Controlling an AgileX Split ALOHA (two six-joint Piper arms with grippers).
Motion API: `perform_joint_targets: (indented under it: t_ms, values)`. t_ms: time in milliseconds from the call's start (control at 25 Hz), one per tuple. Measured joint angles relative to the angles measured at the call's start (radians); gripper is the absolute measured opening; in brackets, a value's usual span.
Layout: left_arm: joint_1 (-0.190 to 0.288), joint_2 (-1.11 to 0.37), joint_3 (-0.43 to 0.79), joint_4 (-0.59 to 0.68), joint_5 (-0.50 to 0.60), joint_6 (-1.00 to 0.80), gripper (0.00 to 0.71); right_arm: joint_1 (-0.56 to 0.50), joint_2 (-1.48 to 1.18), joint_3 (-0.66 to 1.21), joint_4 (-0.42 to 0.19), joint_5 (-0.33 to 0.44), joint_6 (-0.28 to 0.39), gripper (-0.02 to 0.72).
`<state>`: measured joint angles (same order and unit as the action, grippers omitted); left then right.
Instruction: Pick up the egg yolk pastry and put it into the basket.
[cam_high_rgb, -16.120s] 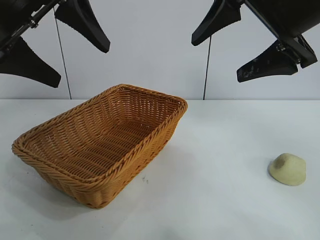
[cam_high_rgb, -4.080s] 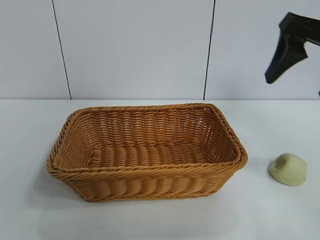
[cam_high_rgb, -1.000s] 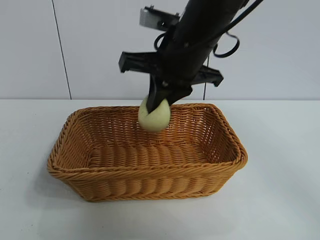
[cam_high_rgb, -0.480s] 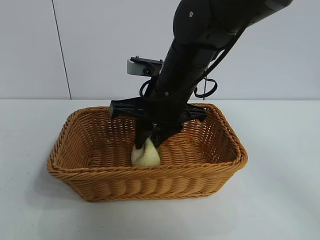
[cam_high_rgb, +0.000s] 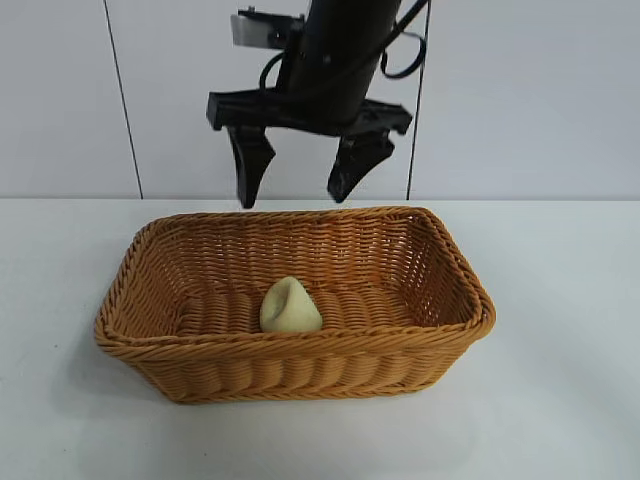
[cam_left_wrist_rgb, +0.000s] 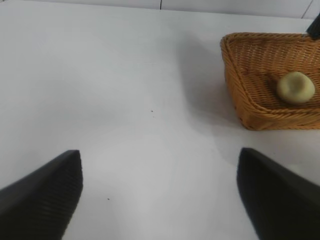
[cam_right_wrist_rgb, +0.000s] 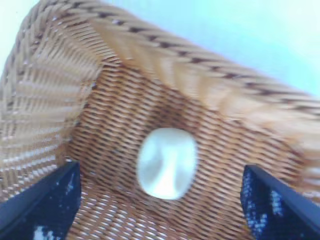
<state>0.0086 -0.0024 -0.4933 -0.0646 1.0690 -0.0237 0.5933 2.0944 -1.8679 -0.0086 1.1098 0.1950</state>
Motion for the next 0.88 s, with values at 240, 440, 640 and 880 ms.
perform_joint_targets:
  t_ms: [240,440,640,880]
  values:
    - [0.0,0.0,0.0,0.0,0.0,0.0,0.609,-0.087,-0.001,-0.047,-0.085,0.091,0.032,0.626]
    - [0.0,0.0,0.0,0.0,0.0,0.0,0.609,-0.244,-0.001,-0.048,-0.09,0.096,0.019,0.626]
    - [0.0,0.0,0.0,0.0,0.0,0.0,0.609,-0.416,-0.001,-0.048,-0.095,0.099,0.013,0.626]
    - [0.0,0.0,0.0,0.0,0.0,0.0,0.609,-0.536,-0.001,-0.048,-0.089,0.1,0.009,0.626]
